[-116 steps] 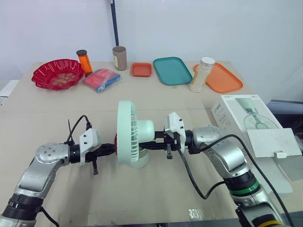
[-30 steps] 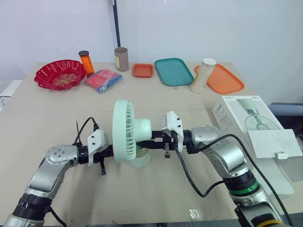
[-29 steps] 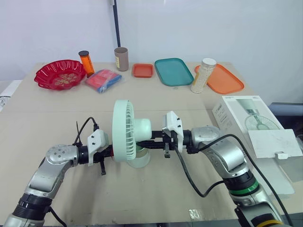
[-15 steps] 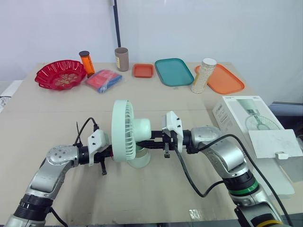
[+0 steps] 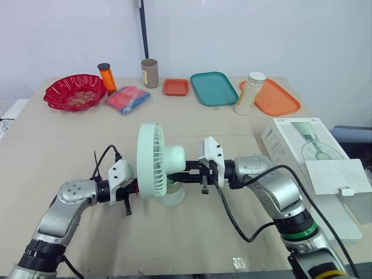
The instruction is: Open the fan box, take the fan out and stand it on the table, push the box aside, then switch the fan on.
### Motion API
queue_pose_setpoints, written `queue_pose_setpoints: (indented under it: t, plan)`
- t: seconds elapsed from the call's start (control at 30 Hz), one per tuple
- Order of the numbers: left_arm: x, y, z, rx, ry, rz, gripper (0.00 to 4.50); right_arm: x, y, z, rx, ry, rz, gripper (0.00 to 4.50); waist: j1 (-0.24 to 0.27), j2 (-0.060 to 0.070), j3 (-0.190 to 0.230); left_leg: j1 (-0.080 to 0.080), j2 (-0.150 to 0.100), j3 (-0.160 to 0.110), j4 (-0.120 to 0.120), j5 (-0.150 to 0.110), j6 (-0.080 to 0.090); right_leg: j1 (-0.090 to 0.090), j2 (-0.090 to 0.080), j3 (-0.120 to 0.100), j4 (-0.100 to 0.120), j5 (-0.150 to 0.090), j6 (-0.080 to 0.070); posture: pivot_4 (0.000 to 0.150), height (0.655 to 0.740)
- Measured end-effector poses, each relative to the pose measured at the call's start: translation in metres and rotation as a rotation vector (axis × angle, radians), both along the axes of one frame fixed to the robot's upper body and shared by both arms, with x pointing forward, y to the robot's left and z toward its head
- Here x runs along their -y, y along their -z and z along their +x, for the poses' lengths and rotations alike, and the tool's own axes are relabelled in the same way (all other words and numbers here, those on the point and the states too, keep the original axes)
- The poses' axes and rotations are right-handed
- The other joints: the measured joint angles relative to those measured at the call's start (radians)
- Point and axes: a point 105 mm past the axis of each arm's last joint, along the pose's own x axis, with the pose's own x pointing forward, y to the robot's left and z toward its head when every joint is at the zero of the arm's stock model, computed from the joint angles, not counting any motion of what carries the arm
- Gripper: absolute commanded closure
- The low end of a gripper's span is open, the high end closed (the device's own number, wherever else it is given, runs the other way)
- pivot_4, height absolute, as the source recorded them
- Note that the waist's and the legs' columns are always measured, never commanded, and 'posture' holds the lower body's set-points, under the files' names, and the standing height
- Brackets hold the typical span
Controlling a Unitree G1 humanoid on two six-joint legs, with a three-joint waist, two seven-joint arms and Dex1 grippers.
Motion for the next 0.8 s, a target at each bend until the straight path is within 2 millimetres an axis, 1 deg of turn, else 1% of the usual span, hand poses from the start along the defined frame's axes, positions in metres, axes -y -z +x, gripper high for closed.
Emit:
queue_pose_setpoints:
  t: [0.27,0.43,0.6,0.7,0.8]
  plan:
    - [0.0,0.0,0.001,0.001,-0.005,-0.003,4.49,0.0,0.0,0.0,-0.001,0.0,0.0,4.1,0.0,0.0,0.0,0.0,0.0,0.0,0.0,0.0,0.0,0.0,0.0,0.0,0.0,0.0,0.0,0.15,0.74]
    - [-0.003,-0.002,0.001,0.002,-0.015,0.007,4.49,0.0,0.0,0.0,0.0,-0.001,-0.002,4.1,0.0,0.001,0.0,0.0,0.0,0.0,0.0,0.0,0.0,0.0,0.0,0.0,0.0,0.0,0.0,0.15,0.74]
    - [-0.007,-0.004,-0.004,0.001,-0.019,0.02,4.49,0.0,0.0,-0.001,0.003,-0.005,-0.002,4.1,-0.001,0.001,0.0,0.0,0.0,0.0,0.0,0.0,0.0,0.0,0.0,0.0,0.0,0.0,0.0,0.15,0.74]
    - [-0.007,-0.009,-0.009,0.018,-0.005,0.019,4.49,0.0,0.0,-0.001,0.004,-0.004,-0.002,4.1,-0.001,0.001,0.0,0.001,0.0,0.0,0.0,0.0,0.0,0.0,0.0,0.0,0.0,0.0,0.0,0.15,0.74]
    - [-0.009,-0.008,-0.012,0.006,-0.01,0.012,4.49,-0.001,0.0,-0.001,0.004,-0.007,-0.003,4.1,-0.001,0.001,-0.001,0.002,0.001,0.001,-0.001,0.0,0.0,0.001,0.001,0.001,0.0,0.0,0.0,0.15,0.74]
